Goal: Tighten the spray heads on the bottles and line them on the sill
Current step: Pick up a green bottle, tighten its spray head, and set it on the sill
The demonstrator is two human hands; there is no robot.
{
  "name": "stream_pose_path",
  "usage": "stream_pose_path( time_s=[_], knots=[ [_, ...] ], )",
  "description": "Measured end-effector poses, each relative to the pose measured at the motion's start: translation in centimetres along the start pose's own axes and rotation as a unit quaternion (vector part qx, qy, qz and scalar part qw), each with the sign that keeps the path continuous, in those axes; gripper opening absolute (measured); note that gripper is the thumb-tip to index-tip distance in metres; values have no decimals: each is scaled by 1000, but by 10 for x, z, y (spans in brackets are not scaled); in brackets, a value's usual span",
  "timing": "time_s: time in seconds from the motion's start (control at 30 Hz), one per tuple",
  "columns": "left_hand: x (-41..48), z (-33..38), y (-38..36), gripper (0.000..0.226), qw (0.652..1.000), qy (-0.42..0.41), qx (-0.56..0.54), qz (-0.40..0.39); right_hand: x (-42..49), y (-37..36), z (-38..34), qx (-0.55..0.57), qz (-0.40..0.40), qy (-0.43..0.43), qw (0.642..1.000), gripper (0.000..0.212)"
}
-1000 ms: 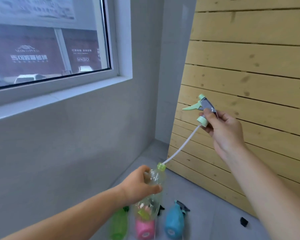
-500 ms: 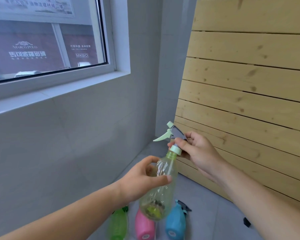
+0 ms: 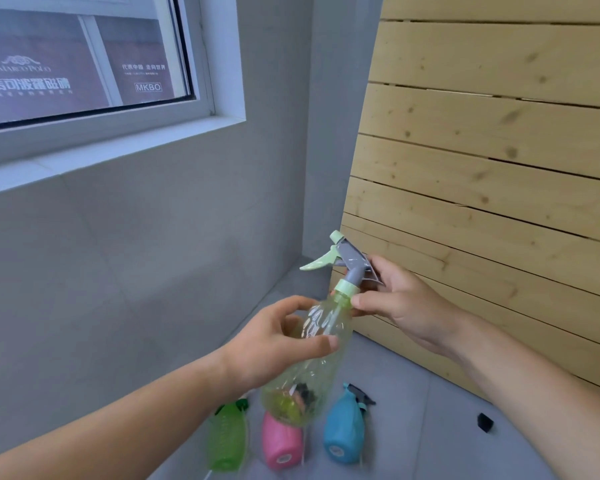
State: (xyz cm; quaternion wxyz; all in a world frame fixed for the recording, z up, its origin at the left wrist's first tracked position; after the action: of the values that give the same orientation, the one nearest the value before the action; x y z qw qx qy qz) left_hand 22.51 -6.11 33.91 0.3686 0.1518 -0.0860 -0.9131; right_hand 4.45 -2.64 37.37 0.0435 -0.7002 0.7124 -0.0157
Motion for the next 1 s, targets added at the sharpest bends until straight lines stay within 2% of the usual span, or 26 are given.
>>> stream_pose_path(
  time_s=[0.07,0.23,0.47,0.67,0.9,1.0],
  knots=[
    [2,0,-1,49,1000,-1,10,4,0,0,0,10,2,-1,1000,49],
    [1,-1,-6,44,1000,2,14,-4,-1,5,-1,9,20,11,1000,33],
    [-1,-4,-10,40,1000,5,-1,-17,-1,12,-1,-23,-10,-6,1000,35],
    [3,3,-7,37,1000,3,-18,-20,0,7,-4,15,-4,15,1000,46],
    [3,4,-6,38,999,2,-6,-32,0,10,-1,18,15,10,1000,40],
    [2,0,-6,40,1000,8,2,-30,-2,14,-3,-18,-19,-16,1000,38]
  ],
)
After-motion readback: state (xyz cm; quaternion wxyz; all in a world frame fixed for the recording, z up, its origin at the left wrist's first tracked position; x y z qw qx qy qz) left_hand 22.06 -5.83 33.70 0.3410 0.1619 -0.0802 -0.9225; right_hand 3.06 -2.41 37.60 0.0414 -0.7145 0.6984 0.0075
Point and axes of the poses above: each hand's wrist, its own x-axis towards the middle knuckle, its own y-axis out of the back of the hand, z = x × y, the point moved 5 cm from there along x, towards the middle knuckle, and after that the axes turned 10 degrees about x, right-handed, at the moved point
